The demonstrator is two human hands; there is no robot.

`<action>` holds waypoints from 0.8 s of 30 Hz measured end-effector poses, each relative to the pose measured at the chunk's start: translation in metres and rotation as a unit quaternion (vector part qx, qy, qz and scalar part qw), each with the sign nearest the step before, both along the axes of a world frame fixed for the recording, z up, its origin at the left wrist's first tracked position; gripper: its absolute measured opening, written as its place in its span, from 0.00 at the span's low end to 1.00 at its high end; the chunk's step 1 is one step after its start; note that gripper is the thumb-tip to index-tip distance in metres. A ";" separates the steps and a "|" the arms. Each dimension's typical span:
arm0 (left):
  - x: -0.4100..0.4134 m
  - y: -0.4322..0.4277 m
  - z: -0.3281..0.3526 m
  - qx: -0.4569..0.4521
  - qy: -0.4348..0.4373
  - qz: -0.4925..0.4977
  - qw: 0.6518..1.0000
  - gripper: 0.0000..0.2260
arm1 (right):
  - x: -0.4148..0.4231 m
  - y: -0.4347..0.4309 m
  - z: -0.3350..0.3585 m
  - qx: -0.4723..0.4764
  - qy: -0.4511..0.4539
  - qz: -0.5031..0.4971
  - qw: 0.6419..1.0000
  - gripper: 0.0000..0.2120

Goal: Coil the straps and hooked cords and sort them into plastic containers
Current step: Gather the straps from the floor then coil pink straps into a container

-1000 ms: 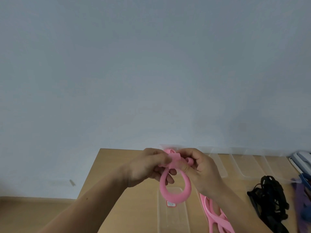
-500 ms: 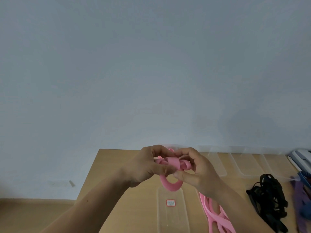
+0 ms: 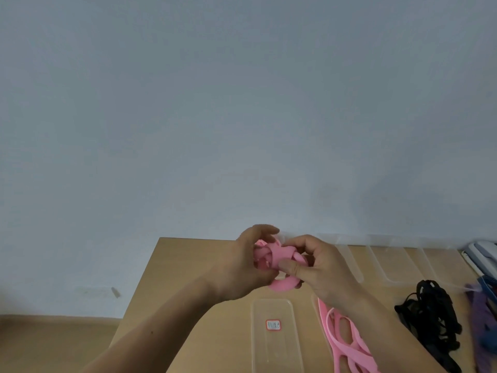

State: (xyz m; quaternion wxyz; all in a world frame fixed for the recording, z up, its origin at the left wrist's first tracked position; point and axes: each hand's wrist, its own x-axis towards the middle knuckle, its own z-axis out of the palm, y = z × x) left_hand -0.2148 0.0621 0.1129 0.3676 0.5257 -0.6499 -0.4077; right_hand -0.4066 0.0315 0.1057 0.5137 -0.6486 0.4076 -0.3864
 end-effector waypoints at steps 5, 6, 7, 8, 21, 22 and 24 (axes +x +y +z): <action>0.008 -0.002 0.006 0.093 0.045 -0.061 0.993 0.08 | 0.003 -0.001 -0.002 -0.036 -0.002 -0.002 0.999 0.14; 0.009 -0.001 0.006 0.104 0.059 -0.070 0.990 0.06 | 0.004 -0.001 -0.002 -0.044 0.002 -0.002 0.999 0.14; 0.010 -0.001 0.006 0.115 0.069 -0.074 0.988 0.06 | 0.004 -0.001 -0.002 -0.050 0.005 -0.001 0.999 0.15; 0.010 0.000 0.005 0.124 0.077 -0.076 0.986 0.07 | 0.004 -0.001 -0.002 -0.055 0.007 0.002 0.998 0.15; 0.006 -0.003 0.005 0.187 0.179 -0.060 0.964 0.19 | 0.008 0.004 -0.002 -0.213 0.097 -0.029 0.972 0.17; 0.007 -0.003 0.004 0.184 0.180 -0.068 0.964 0.19 | 0.007 0.004 -0.001 -0.183 0.085 -0.016 0.979 0.18; 0.008 -0.002 0.004 0.182 0.180 -0.084 0.963 0.19 | 0.002 0.004 0.001 -0.111 0.058 0.029 0.992 0.17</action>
